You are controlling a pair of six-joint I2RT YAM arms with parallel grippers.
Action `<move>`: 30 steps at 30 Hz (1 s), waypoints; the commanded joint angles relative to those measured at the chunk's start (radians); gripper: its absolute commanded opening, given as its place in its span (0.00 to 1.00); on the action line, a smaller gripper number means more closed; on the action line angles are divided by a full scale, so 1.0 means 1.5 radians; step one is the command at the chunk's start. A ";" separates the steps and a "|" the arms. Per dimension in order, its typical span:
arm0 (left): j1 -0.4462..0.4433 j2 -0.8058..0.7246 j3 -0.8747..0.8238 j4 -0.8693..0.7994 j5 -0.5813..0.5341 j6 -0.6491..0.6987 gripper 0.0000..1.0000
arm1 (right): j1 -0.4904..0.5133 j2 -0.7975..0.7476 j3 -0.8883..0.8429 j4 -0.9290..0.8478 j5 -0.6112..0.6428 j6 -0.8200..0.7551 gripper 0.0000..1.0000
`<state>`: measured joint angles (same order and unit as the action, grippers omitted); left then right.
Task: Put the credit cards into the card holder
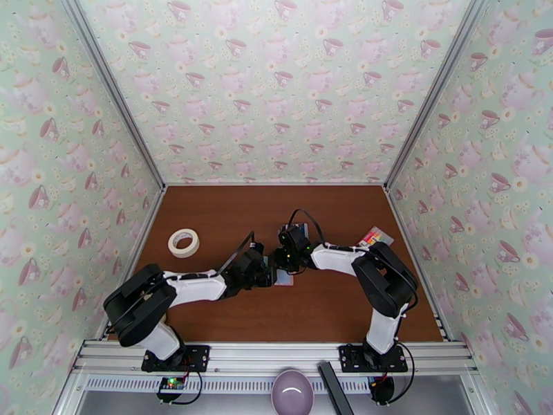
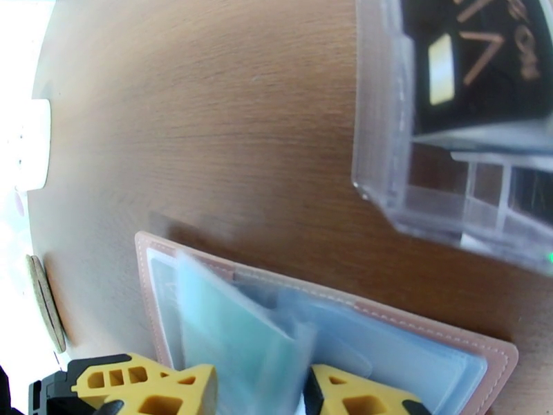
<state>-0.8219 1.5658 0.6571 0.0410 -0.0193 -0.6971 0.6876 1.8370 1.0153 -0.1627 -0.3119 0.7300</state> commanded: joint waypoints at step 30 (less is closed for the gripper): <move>-0.009 0.006 0.006 0.041 0.032 0.048 0.69 | 0.000 -0.006 -0.021 -0.008 -0.032 0.013 0.40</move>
<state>-0.8284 1.5478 0.6613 0.0853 0.0143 -0.6453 0.6868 1.8370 1.0107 -0.1596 -0.3378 0.7380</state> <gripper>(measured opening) 0.690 0.397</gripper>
